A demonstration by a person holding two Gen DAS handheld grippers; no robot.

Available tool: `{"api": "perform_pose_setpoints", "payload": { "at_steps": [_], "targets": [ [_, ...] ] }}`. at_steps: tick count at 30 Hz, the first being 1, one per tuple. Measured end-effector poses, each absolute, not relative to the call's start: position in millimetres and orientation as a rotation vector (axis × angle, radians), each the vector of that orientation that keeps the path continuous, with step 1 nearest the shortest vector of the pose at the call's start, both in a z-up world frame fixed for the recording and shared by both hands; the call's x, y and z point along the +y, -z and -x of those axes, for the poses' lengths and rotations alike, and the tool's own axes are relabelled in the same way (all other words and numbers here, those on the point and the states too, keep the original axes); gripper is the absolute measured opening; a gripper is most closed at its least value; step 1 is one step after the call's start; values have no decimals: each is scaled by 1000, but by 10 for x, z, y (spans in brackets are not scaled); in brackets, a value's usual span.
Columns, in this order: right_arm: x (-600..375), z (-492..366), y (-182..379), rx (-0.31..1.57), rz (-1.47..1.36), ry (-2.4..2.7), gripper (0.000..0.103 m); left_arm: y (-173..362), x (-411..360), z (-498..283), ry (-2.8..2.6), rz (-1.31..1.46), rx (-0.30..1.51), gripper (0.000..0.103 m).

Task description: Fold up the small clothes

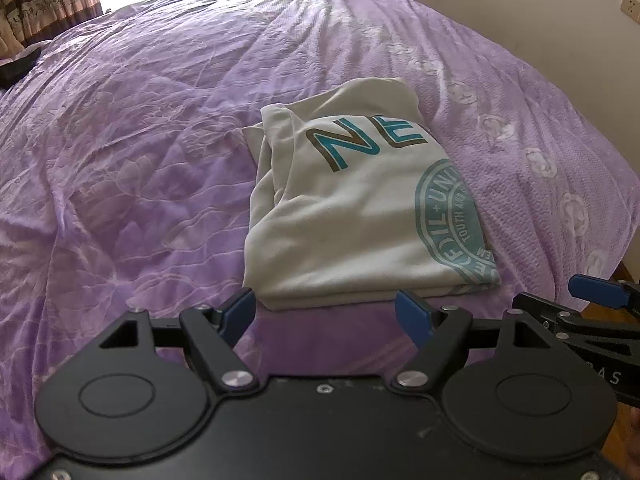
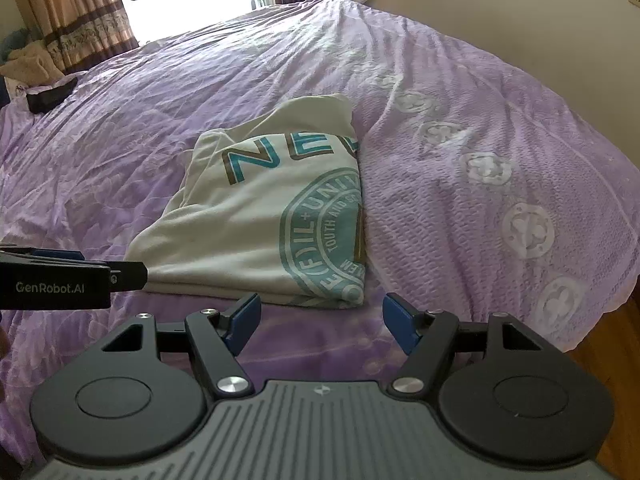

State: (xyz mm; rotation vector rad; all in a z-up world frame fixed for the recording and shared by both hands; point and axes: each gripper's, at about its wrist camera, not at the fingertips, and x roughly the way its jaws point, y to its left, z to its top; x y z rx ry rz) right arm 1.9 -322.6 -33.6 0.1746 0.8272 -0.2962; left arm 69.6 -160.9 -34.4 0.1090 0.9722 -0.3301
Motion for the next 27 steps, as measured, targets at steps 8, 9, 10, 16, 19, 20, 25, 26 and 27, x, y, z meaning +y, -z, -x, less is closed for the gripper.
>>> {"api": "perform_pose_setpoints", "payload": {
  "at_steps": [8,9,10,16,19,20,25,26,27],
  "targets": [
    [-3205,-34,345,832,-176,289,82,361,-1543,-738,297,-55,978,79],
    [-3202,-33,349,833,-177,288,82,365,-1534,-742,300,-49,980,79],
    [-3201,-36,352,832,-178,289,82,370,-1529,-746,298,-48,983,79],
    [-3193,-38,353,832,-181,291,82,398,-1560,-765,297,-54,992,79],
    [-3193,-41,354,830,-180,292,82,412,-1586,-769,299,-63,996,79],
    [-3200,-42,354,831,-181,290,82,415,-1584,-767,300,-65,996,79],
    [-3189,-42,358,831,-181,289,82,408,-1564,-764,305,-55,995,79],
    [-3194,-44,357,832,-180,288,82,407,-1556,-763,303,-55,995,79],
    [-3184,-43,358,832,-179,286,82,407,-1551,-766,299,-54,996,79]
  ]
}}
